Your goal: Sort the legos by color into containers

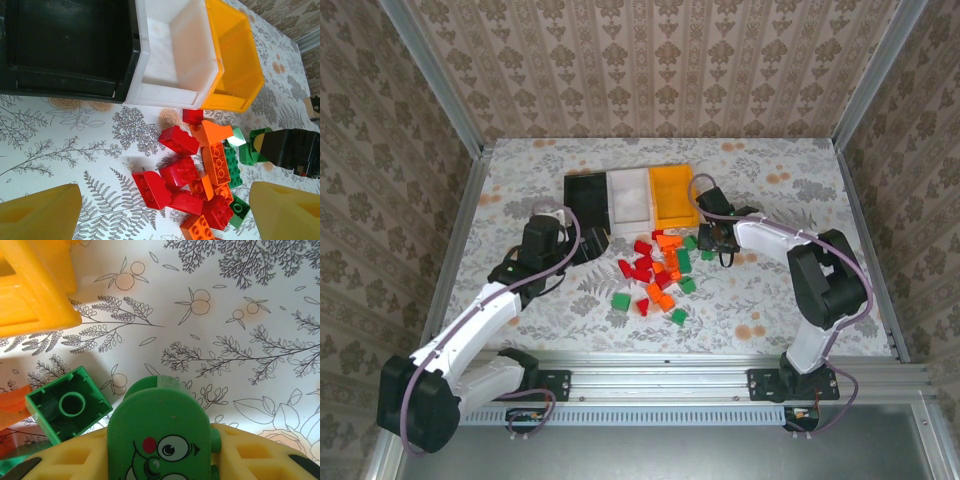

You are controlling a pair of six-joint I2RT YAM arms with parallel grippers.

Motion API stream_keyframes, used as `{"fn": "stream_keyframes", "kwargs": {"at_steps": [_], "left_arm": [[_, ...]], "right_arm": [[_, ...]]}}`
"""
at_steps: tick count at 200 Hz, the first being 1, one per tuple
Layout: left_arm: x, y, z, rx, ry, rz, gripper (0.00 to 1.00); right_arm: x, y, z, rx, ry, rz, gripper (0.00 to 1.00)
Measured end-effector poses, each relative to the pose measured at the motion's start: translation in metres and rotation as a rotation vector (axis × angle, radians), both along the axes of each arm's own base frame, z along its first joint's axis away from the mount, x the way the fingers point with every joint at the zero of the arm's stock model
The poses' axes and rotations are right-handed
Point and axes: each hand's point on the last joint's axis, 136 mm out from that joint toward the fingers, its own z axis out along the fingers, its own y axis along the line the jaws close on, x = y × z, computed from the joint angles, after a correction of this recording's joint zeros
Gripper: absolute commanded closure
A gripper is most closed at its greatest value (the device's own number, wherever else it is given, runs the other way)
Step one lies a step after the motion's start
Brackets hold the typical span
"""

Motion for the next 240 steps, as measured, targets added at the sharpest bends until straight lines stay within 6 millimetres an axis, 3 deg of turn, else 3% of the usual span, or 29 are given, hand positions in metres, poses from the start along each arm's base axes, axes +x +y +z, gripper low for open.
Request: {"fn": "stream_keyframes", "kwargs": {"at_steps": [37, 55, 78, 97, 116, 145, 157, 177, 214, 240], "left_arm": [[0.003, -0.004, -0.001, -0.037, 0.007, 0.007, 0.08], [0.004, -0.012, -0.012, -0.082, 0.039, 0.001, 0.07], [0.001, -0.021, -0.036, -0.113, 0.12, -0.018, 0.07], [-0.002, -0.024, -0.04, -0.132, 0.148, -0.029, 0.07], [-0.004, -0.024, -0.032, -0.148, 0.127, -0.036, 0.07], [-0.012, -0.02, -0.017, -0.173, 0.074, -0.041, 0.05], [-0.015, -0.019, -0.015, -0.177, 0.065, -0.042, 0.05], [-0.017, -0.017, -0.017, -0.176, 0.069, -0.039, 0.05], [-0.014, -0.01, -0.019, -0.172, 0.076, -0.016, 0.05], [-0.016, -0.014, -0.023, -0.167, 0.088, -0.029, 0.06]], "right_arm": [[0.005, 0.004, 0.037, 0.018, -0.076, 0.007, 0.63], [0.024, 0.015, 0.063, 0.034, -0.133, 0.025, 0.63], [0.064, 0.04, 0.092, 0.037, -0.209, 0.072, 0.62], [0.098, 0.061, 0.094, 0.01, -0.227, 0.113, 0.62], [0.119, 0.072, 0.075, -0.031, -0.201, 0.145, 0.59], [0.127, 0.077, 0.049, -0.087, -0.126, 0.177, 0.49], [0.13, 0.077, 0.047, -0.101, -0.117, 0.185, 0.41], [0.131, 0.076, 0.053, -0.115, -0.118, 0.189, 0.36], [0.128, 0.075, 0.061, -0.115, -0.13, 0.187, 0.36], [0.098, 0.06, 0.081, -0.106, -0.149, 0.172, 0.43]]}}
